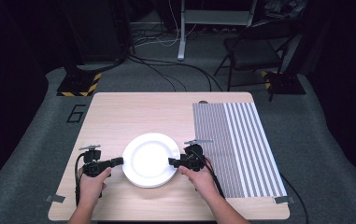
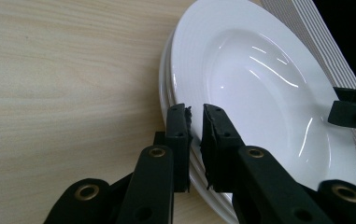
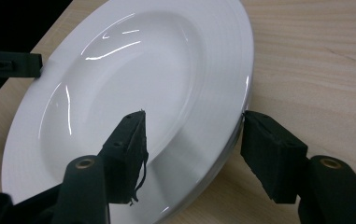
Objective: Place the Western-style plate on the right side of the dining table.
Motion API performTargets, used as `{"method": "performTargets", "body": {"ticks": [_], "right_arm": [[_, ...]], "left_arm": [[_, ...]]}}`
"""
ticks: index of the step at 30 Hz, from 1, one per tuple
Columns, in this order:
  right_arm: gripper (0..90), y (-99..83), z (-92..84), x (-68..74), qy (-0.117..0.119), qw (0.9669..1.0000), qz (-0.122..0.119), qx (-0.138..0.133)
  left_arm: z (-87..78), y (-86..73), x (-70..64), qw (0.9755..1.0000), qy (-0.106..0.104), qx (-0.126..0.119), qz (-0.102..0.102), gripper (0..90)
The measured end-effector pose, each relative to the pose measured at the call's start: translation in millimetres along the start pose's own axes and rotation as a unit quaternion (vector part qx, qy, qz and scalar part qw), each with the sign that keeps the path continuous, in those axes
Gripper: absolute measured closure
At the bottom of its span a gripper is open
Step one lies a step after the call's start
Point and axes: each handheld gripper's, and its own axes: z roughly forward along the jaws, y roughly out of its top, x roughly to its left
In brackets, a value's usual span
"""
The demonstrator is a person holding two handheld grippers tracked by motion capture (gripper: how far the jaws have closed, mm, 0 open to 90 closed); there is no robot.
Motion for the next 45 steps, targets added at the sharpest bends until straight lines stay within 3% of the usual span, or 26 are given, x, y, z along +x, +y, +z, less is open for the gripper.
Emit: {"method": "performTargets", "body": {"ticks": [8,18,23,26,32,35,38,45], "right_arm": [[46.5,-0.1,-2.3,-0.9,0.000,0.9999,0.012,-0.005],[47.6,2.5,-7.9,-1.3,0.007,0.9994,0.024,-0.022],[48.6,4.2,-11.1,-6.0,0.029,0.9976,0.060,-0.019],[48.7,4.6,-11.8,-6.7,0.035,0.9968,0.070,-0.016],[48.8,7.3,-16.4,-5.7,0.037,0.9965,0.073,-0.020],[48.7,8.8,-19.1,-7.9,0.039,0.9963,0.073,-0.023],[48.8,10.4,-22.1,-10.0,0.038,0.9959,0.078,-0.025],[51.3,12.2,-26.4,-12.1,0.041,0.9955,0.081,-0.025]], "left_arm": [[0.5,0.0,-1.1,1.0000,0.006,-0.002,0.005,81.1],[2.0,-1.0,-4.0,0.9999,0.012,-0.007,0.006,82.5],[2.5,-0.8,-4.8,0.9998,0.013,-0.007,0.010,83.0],[2.9,-0.8,-4.5,0.9998,0.012,-0.009,0.010,82.6],[4.6,-0.9,-6.5,0.9999,0.008,-0.010,0.008,80.6],[6.6,-0.9,-6.9,0.9998,0.002,-0.005,0.020,80.5],[9.8,-1.5,-10.6,0.9999,-0.001,-0.005,0.014,80.2],[12.9,-1.5,-12.8,0.9998,0.003,-0.008,0.017,79.0]]}}
